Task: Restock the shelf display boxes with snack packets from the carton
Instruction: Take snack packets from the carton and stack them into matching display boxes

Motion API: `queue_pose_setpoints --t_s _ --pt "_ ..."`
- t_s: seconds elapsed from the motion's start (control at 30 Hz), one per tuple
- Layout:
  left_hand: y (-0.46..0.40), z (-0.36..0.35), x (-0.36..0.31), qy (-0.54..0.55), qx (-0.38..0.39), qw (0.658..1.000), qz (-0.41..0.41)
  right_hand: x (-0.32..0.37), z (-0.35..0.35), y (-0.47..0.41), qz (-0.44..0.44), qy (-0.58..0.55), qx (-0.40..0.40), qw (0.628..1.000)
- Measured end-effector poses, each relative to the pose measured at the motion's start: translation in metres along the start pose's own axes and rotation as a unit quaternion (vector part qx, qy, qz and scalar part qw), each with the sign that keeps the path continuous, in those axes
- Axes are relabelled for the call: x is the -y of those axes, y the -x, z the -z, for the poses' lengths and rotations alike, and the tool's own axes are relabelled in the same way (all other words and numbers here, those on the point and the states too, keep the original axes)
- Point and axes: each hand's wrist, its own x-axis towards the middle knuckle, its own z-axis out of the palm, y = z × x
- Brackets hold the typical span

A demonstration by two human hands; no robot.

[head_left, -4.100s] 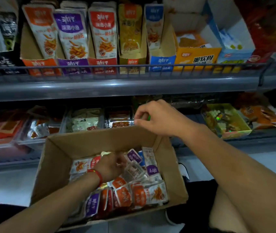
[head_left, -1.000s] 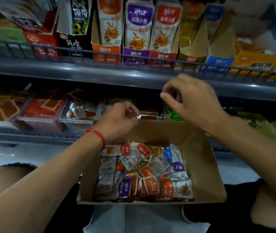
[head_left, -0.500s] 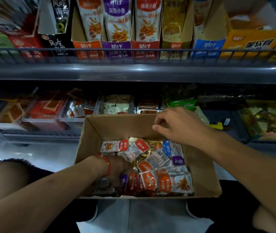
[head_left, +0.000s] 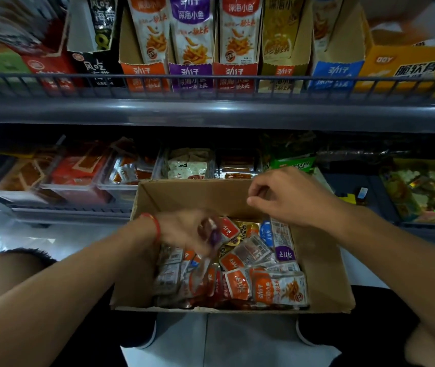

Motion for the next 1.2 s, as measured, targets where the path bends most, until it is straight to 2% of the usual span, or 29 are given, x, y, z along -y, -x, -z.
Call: queue_pose_setpoints --t_s 0.07,0.13,0.17,0.27,0.37,0.47,0.53,0.57,0.63,0.67,0.8,0.9,1.03,1.07,1.1,1.17,1.2 --pt "0.016 0.024 -0.014 0.205 -0.050 0.975 -0.065 0.004 0.004 0.001 0.001 -0.056 0.009 0.998" --pt "0.028 0.032 -0.023 0.380 -0.046 0.915 -0.125 0.009 0.010 0.002 0.017 -0.128 0.004 0.992" --pt "0.032 0.031 -0.026 0.430 -0.031 0.889 -0.152 0.012 0.013 0.001 0.031 -0.161 -0.002 0.987" --pt "0.037 0.031 -0.033 0.490 0.013 0.843 -0.220 0.021 0.021 0.000 0.054 -0.238 -0.011 0.970" --pt "0.039 0.033 -0.037 0.515 0.032 0.821 -0.243 0.028 0.029 0.001 0.059 -0.267 -0.032 0.961" --pt "0.046 0.037 -0.040 0.515 0.056 0.814 -0.263 0.030 0.037 0.002 0.061 -0.270 -0.052 0.960" --pt "0.051 0.041 -0.042 0.501 0.077 0.821 -0.262 0.029 0.042 0.003 0.050 -0.281 -0.068 0.956" --pt "0.054 0.043 -0.042 0.483 0.066 0.839 -0.242 0.028 0.044 0.004 0.038 -0.294 -0.070 0.953" --pt "0.061 0.045 -0.045 0.428 -0.007 0.884 -0.187 0.023 0.049 0.004 0.019 -0.323 -0.073 0.943" --pt "0.062 0.046 -0.045 0.416 -0.025 0.892 -0.173 0.022 0.050 0.005 0.016 -0.339 -0.080 0.937" --pt "0.062 0.041 -0.043 0.460 0.043 0.864 -0.198 0.024 0.050 0.006 0.012 -0.452 -0.136 0.882" --pt "0.057 0.039 -0.047 0.433 -0.043 0.875 -0.213 0.033 0.048 0.004 -0.011 -0.549 -0.124 0.827" --pt "0.053 0.041 -0.052 0.397 -0.202 0.864 -0.235 0.045 0.055 -0.003 -0.053 -0.638 -0.117 0.759" --pt "0.053 0.044 -0.051 0.383 -0.236 0.862 -0.235 0.048 0.058 -0.004 -0.065 -0.635 -0.114 0.761" --pt "0.053 0.046 -0.051 0.368 -0.260 0.861 -0.234 0.050 0.062 -0.006 -0.075 -0.597 -0.109 0.791" --pt "0.055 0.051 -0.049 0.350 -0.294 0.858 -0.236 0.057 0.073 -0.010 -0.068 -0.442 -0.101 0.889" --pt "0.056 0.053 -0.049 0.343 -0.311 0.853 -0.240 0.061 0.079 -0.013 -0.053 -0.365 -0.104 0.924"
